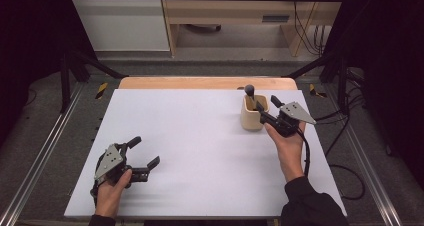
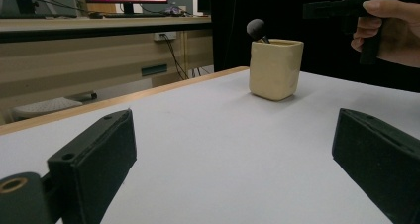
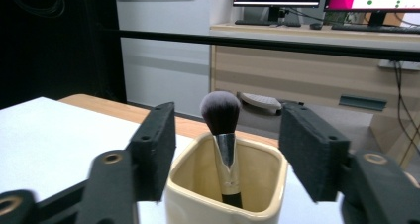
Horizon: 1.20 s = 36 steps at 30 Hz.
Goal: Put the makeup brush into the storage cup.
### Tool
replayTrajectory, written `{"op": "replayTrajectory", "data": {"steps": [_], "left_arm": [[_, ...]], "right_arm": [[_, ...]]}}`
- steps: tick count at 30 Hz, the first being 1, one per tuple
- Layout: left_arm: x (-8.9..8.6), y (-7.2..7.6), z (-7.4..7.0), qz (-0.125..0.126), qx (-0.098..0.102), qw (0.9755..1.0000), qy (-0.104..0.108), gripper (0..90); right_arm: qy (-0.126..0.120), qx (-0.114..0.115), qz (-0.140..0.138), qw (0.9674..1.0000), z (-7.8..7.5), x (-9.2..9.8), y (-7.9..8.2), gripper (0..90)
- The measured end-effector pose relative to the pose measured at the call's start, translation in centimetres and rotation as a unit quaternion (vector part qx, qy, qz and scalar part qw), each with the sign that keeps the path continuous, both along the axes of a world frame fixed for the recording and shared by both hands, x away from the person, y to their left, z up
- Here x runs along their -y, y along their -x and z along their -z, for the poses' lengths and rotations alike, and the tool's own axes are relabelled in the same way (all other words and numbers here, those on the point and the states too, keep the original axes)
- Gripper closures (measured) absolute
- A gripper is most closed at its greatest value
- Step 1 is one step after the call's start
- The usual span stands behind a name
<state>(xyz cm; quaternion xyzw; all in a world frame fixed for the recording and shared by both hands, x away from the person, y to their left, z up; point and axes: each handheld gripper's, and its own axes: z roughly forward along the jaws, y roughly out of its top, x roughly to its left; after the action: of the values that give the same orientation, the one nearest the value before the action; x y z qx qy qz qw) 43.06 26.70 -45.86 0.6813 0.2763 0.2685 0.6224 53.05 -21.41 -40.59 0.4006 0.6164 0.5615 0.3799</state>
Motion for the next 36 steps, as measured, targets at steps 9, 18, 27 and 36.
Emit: {"op": "replayTrajectory", "data": {"steps": [9, 18, 27, 36], "left_arm": [[-0.2, 0.0, 0.0, -0.002, 0.000, 1.0000, -0.004, 3.1], [-0.1, 0.1, 0.0, -0.005, -0.002, 1.0000, -0.007, 2.4], [-0.1, 0.1, 0.0, -0.007, -0.002, 1.0000, -0.006, 2.3], [-0.2, 0.1, 0.1, -0.006, -0.003, 0.9999, -0.008, 2.2]], "right_arm": [[0.020, -0.023, -0.005, 0.9995, 0.1, -1.0, 0.2, 17.1], [0.042, -0.046, -0.020, 0.9979, 0.2, -2.1, 0.6, 5.8], [0.053, -0.043, -0.037, 0.9970, -0.1, -2.6, 1.1, 4.8], [0.048, -0.056, -0.049, 0.9961, -0.2, -2.8, 1.7, 3.6]]}}
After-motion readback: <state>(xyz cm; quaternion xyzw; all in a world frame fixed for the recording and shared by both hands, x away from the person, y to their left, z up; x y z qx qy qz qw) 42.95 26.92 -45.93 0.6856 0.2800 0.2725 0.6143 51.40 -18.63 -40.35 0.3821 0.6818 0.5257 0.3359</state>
